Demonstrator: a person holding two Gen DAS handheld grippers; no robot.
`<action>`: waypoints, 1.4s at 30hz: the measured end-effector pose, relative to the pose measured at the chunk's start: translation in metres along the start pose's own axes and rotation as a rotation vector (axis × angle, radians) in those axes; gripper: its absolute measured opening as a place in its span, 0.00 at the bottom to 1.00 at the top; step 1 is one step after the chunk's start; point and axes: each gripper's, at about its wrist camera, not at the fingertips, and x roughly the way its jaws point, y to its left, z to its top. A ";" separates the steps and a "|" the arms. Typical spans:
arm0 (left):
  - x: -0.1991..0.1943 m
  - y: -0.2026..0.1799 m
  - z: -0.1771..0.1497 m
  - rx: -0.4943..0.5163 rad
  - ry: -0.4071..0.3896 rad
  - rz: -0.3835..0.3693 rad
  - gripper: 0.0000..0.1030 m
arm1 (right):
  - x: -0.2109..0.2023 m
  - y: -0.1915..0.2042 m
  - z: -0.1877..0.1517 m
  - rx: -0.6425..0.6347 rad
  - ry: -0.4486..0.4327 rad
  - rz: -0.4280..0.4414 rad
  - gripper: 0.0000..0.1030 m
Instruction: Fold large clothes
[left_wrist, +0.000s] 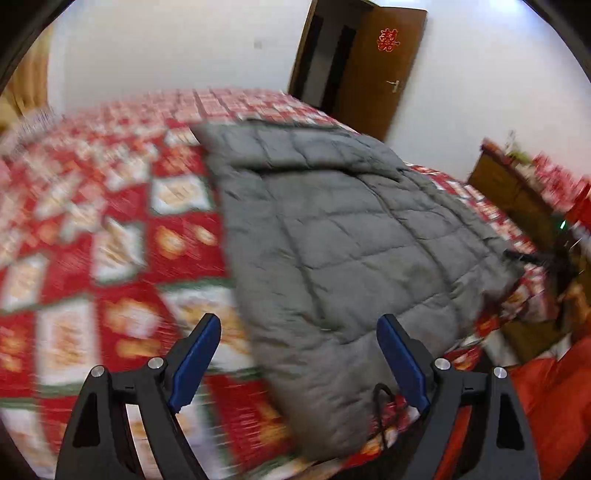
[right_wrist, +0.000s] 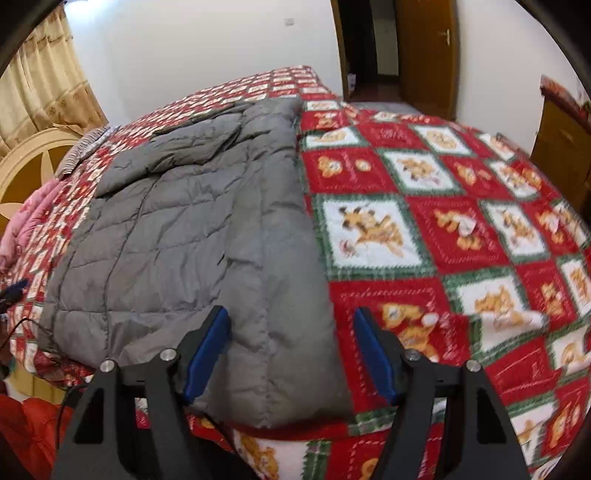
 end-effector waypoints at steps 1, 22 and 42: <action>0.008 0.001 -0.002 -0.024 0.027 -0.017 0.84 | 0.001 0.002 -0.001 -0.002 0.011 0.004 0.70; 0.032 -0.012 -0.041 -0.226 0.097 -0.216 0.18 | 0.000 0.024 -0.007 -0.095 0.041 0.020 0.16; -0.146 -0.026 0.026 -0.141 -0.546 -0.461 0.16 | -0.169 0.009 0.034 0.113 -0.409 0.401 0.13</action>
